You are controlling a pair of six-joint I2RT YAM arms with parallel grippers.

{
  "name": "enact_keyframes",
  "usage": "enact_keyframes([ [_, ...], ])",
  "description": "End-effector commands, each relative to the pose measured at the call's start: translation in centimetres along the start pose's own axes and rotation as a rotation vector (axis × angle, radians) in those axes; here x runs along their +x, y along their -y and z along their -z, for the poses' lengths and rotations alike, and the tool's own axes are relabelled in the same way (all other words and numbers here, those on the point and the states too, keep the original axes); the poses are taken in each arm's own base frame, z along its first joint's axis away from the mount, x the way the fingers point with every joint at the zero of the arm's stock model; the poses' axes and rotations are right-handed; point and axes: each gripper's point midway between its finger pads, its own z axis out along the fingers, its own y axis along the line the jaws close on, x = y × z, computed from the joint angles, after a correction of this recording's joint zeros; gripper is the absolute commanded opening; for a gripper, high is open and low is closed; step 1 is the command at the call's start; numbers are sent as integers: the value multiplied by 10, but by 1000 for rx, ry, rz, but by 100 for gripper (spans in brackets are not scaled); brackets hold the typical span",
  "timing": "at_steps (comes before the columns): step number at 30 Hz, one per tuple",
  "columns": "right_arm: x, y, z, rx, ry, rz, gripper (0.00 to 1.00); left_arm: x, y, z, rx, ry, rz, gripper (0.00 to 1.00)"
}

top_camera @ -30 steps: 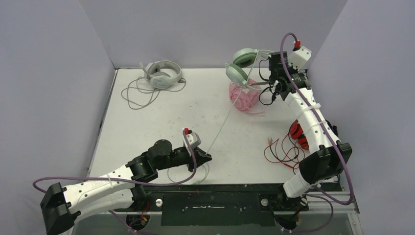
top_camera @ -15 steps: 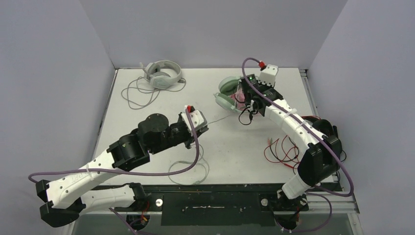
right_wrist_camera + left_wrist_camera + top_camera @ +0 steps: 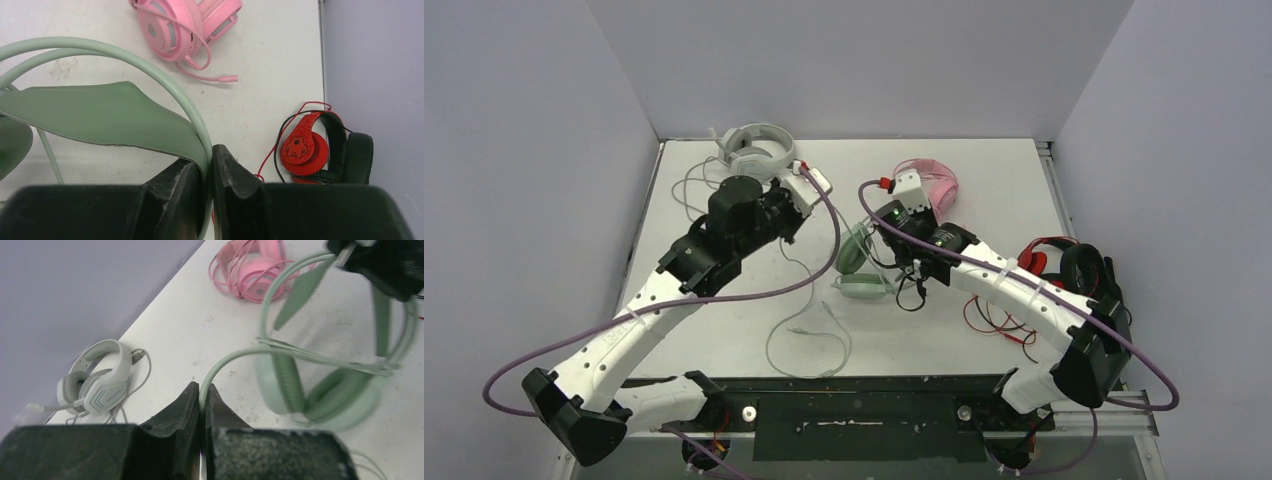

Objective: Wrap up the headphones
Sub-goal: Wrap the headphones cable around the headphones.

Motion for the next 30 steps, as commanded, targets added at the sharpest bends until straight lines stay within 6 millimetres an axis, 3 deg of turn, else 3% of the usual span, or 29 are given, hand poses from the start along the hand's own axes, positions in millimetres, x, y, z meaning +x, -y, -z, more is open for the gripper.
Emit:
enact_keyframes([
  [1, -3, 3, 23, -126, 12, 34, 0, -26, -31, -6, -4, 156, 33, 0],
  [10, 7, -14, 61, -340, 24, 72, 0, -20, -70, -24, -2, 219, 146, 0],
  [17, -8, -33, 111, -575, 118, 35, 0, 0, -69, -39, 63, 216, 242, 0],
  [24, -42, -8, 151, -679, 238, -94, 0, 9, -65, -37, 62, 264, 371, 0],
  [30, -67, 8, 173, -717, 302, -206, 0, 24, -51, -41, 82, 342, 537, 0],
])
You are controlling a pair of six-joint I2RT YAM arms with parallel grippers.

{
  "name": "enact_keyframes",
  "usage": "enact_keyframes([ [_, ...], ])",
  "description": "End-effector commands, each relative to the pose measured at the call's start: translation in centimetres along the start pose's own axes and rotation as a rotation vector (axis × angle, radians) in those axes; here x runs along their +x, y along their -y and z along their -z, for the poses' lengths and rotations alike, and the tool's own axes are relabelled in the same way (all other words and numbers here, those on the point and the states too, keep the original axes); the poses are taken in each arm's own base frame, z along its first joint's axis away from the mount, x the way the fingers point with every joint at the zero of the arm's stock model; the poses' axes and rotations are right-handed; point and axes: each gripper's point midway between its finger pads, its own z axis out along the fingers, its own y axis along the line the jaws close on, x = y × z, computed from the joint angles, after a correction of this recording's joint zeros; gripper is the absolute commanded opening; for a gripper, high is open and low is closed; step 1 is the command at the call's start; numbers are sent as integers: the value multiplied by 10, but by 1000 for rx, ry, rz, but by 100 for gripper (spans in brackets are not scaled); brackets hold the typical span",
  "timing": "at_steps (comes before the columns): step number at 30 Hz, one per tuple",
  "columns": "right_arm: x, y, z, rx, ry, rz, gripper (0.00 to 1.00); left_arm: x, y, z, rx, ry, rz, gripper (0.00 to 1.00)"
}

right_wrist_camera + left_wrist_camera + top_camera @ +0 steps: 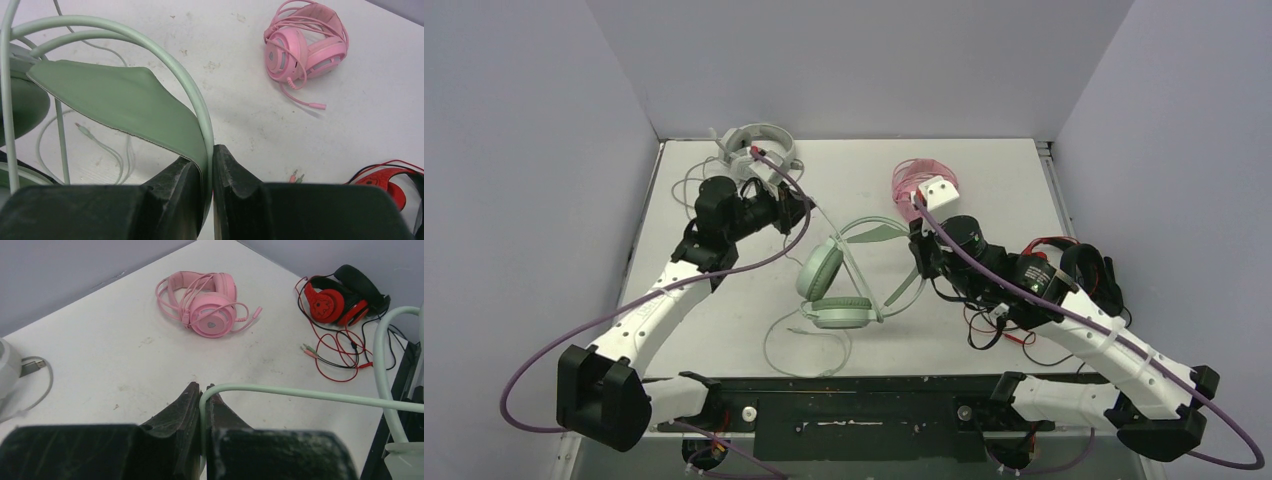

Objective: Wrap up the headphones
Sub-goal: Wrap the headphones cable around the headphones.

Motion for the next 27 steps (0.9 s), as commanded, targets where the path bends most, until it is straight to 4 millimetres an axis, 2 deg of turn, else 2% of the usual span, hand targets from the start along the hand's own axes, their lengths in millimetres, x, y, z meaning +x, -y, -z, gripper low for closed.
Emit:
enact_keyframes([
  [1, -50, -9, 31, -92, 154, -131, 0, -31, -1, 3, 2, 202, 94, 0],
  [8, -89, -2, 41, -57, 261, -333, 0, -19, 19, 0, 127, 288, 234, 9],
  [15, -125, -5, 40, -82, 337, -504, 0, -21, 32, 9, 187, 366, 258, 26],
  [23, -187, -4, 49, -129, 430, -644, 0, -7, 45, 6, 230, 398, 252, 29],
  [27, -209, -6, 50, -143, 457, -678, 0, 1, 47, -3, 241, 422, 262, 31],
])
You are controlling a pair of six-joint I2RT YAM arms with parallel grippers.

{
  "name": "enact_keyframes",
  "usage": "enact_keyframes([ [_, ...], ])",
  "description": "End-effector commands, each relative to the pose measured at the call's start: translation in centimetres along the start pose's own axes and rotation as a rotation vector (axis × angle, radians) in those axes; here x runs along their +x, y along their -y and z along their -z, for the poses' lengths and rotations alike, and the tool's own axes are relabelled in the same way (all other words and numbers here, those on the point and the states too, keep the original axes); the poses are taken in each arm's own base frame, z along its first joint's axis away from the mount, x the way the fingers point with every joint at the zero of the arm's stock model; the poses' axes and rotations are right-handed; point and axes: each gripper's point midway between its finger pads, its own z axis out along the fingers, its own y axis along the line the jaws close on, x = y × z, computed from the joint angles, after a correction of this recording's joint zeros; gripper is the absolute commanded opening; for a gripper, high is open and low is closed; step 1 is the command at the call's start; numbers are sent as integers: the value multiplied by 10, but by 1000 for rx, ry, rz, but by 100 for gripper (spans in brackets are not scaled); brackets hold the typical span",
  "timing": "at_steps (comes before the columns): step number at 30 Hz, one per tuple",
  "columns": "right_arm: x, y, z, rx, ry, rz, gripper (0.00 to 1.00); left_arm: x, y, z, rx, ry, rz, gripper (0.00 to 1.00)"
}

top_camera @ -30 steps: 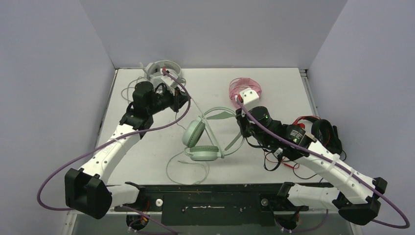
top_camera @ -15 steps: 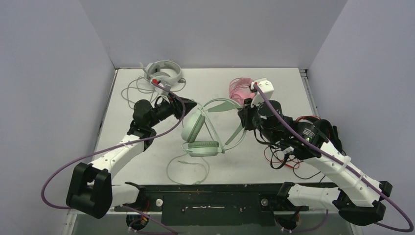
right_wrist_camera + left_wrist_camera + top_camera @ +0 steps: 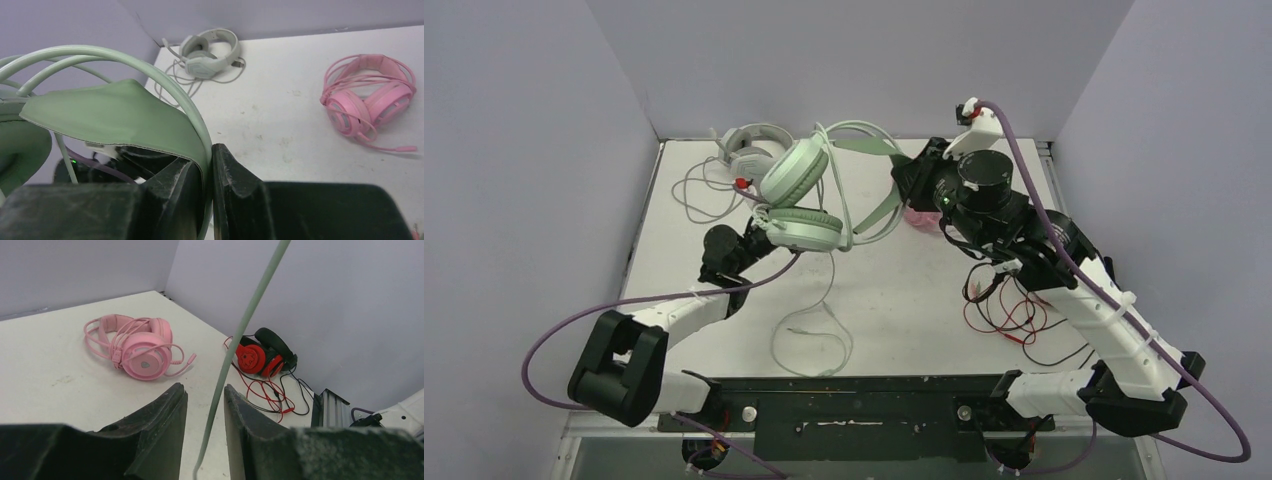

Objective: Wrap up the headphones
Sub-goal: Wrap the headphones cable around the headphones.

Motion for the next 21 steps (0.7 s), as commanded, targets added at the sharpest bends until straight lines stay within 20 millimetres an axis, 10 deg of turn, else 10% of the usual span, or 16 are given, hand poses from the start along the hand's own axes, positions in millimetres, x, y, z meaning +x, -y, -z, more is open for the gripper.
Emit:
enact_keyframes([
  [1, -67, -40, 10, -131, 172, -193, 0, -5, 7, -9, 46, 82, -31, 32],
  [12, -118, -41, 11, -92, 302, -243, 0, 62, -6, -23, 14, -58, -35, 27],
  [21, -162, 30, 10, 238, 543, -321, 0, 116, 24, 0, 36, -166, 18, 23],
])
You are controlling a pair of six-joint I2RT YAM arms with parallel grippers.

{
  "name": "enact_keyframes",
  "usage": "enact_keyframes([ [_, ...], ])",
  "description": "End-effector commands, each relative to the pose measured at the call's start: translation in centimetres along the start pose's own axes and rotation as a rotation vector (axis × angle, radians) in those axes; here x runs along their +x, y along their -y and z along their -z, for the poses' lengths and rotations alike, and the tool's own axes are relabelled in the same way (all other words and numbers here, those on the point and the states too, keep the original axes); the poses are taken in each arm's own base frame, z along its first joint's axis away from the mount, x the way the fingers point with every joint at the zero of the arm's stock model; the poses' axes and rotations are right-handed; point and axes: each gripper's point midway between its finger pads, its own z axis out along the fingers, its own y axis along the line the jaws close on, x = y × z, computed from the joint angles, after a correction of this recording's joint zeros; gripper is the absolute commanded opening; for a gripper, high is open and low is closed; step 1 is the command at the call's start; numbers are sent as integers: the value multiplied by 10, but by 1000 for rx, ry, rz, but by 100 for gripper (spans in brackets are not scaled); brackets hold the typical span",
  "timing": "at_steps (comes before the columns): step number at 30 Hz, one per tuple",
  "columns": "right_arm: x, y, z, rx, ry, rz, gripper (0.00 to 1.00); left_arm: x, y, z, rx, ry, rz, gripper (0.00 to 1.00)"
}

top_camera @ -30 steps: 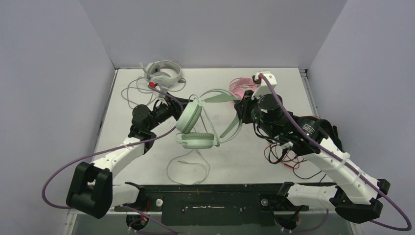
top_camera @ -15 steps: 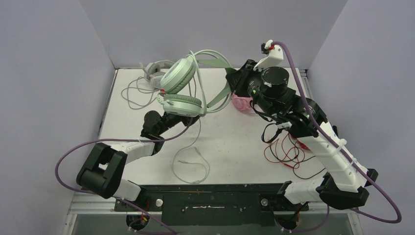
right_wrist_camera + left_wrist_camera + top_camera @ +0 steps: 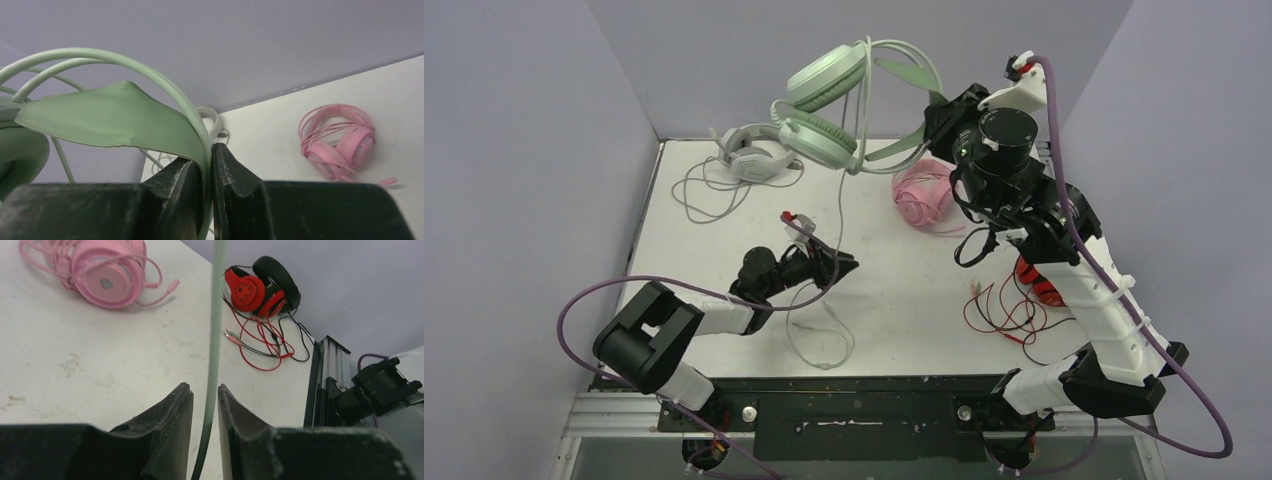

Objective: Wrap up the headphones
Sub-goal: Wrap the headphones cable around the headphones.

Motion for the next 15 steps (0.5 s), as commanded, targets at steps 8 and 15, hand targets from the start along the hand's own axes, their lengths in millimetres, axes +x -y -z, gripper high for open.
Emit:
enact_keyframes([
  [8, -78, 79, -16, 431, 416, -33, 0, 35, 63, 17, 69, -99, -55, 0],
  [15, -58, 161, -51, 713, 394, 163, 0, 21, 81, 38, 0, -161, -156, 0],
])
